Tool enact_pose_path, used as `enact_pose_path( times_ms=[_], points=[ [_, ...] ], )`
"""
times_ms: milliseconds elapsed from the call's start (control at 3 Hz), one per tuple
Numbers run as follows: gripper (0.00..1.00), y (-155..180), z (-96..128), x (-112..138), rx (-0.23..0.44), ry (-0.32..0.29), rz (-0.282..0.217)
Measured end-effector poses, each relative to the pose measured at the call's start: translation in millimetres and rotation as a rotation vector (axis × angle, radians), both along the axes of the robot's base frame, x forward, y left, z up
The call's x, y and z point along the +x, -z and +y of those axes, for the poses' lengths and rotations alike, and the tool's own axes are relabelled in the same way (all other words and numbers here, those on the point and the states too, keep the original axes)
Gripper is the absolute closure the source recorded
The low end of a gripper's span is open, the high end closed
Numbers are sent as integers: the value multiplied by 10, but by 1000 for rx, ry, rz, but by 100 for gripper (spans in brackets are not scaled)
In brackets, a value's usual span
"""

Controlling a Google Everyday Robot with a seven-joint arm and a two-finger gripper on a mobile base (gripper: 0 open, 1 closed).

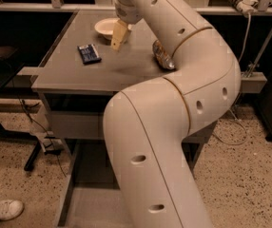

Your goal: Place orange can into middle drawer

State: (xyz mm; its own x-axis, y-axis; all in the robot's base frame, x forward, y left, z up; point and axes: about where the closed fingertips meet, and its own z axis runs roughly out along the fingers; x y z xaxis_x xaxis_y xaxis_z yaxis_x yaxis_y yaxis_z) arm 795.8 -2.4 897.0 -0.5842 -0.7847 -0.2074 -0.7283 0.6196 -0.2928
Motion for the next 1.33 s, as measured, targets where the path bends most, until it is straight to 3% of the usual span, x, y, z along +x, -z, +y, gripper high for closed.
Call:
enact_pose_path(
  times_ms=[667,1333],
  points=[
    [0,-9,-18,47,-9,30,-18],
    [0,-9,-568,-27,-41,267,-19]
  ],
)
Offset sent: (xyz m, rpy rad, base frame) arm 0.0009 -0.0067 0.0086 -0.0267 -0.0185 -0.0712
